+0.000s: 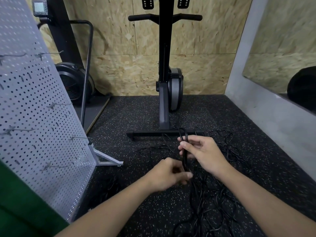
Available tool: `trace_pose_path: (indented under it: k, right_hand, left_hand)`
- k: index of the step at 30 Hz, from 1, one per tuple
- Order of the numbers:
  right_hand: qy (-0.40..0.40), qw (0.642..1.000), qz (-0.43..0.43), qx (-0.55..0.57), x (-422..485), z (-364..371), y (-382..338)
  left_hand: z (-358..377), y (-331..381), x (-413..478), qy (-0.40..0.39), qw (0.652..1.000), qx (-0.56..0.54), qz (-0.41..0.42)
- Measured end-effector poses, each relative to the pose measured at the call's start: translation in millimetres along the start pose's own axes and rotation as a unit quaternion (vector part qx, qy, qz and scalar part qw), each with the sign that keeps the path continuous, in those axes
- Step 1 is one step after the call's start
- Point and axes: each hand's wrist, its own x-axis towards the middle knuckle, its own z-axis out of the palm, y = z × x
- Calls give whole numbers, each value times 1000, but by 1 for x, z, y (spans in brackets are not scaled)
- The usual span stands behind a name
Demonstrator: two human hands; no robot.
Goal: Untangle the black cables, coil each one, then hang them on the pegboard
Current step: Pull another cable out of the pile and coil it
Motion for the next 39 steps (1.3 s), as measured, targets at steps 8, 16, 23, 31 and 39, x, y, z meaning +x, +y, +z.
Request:
trace_pose_path:
  k: [8, 16, 23, 31, 39]
  right_hand:
    - [-55, 984, 146, -81, -3, -12, 12]
    - [-249, 941, 197, -119, -18, -9, 14]
    - [-210, 962, 126, -119, -17, -2, 12]
    - [-30, 995, 91, 10, -14, 7, 3]
    - [53, 995, 62, 47, -6, 7, 5]
  left_hand:
    - [-17, 7, 7, 147, 987, -39, 49]
    - [-44, 17, 11, 267, 847, -459, -11]
    - [-54, 9, 18, 311, 793, -522, -48]
    - [-34, -3, 3, 70, 947, -278, -148]
    - [-1, 5, -2, -98, 954, -243, -145]
